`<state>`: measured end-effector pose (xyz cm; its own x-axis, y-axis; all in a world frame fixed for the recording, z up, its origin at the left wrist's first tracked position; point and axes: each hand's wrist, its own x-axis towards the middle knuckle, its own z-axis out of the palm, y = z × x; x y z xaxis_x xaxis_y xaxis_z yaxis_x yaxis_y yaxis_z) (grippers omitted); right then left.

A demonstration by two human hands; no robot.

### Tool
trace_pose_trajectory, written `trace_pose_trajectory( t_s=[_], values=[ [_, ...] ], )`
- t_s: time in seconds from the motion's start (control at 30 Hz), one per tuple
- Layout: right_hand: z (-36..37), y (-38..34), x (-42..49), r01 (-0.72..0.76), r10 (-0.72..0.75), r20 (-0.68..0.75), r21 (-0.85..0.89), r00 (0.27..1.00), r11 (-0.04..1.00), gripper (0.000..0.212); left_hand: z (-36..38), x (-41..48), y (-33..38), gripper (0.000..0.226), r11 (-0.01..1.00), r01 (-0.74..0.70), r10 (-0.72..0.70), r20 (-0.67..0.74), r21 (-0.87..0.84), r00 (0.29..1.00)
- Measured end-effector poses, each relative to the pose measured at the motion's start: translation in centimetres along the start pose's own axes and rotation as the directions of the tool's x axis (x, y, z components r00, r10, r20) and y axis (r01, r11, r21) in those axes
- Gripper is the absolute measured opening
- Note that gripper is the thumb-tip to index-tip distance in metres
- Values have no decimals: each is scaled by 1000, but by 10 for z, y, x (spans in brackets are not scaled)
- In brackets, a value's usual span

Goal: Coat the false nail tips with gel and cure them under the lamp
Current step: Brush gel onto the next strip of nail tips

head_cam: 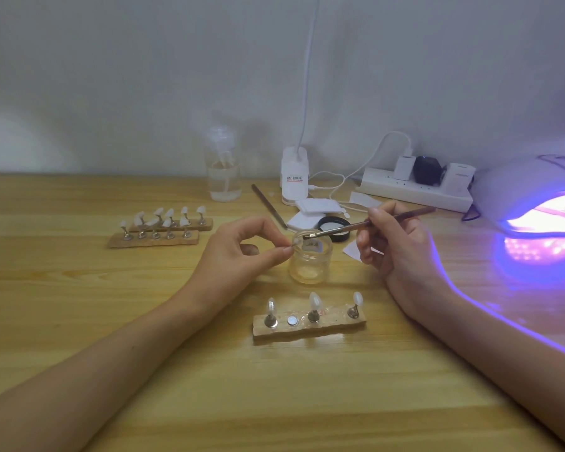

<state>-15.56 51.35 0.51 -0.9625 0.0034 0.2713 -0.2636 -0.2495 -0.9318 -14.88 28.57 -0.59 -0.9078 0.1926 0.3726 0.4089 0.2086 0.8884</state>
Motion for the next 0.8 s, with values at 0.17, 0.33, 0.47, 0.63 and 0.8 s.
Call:
trace_pose_trajectory(
  t_s=[0.17,0.33,0.47,0.63,0.8],
  values=[
    [1,1,0,22,-21,41,-36,999,999,21,0,0,1,13,1000,2,-2,-4,2,1000],
    [0,1,1,1,-1,13,25,1000,1000,21,0,0,2,15,1000,12,-12,-6,-3,1000],
    [0,3,1,7,-6,18,-42,1000,999,22,0,0,2,15,1000,11,-11,-10,8,1000],
    [0,1,1,8,-9,50,25,999,1000,25,0,0,1,12,1000,9,-9,-9,4,1000],
    [0,2,0,6,-6,0,-26,1000,1000,21,0,-1,1,11,1000,4,-4,-7,0,1000]
  ],
)
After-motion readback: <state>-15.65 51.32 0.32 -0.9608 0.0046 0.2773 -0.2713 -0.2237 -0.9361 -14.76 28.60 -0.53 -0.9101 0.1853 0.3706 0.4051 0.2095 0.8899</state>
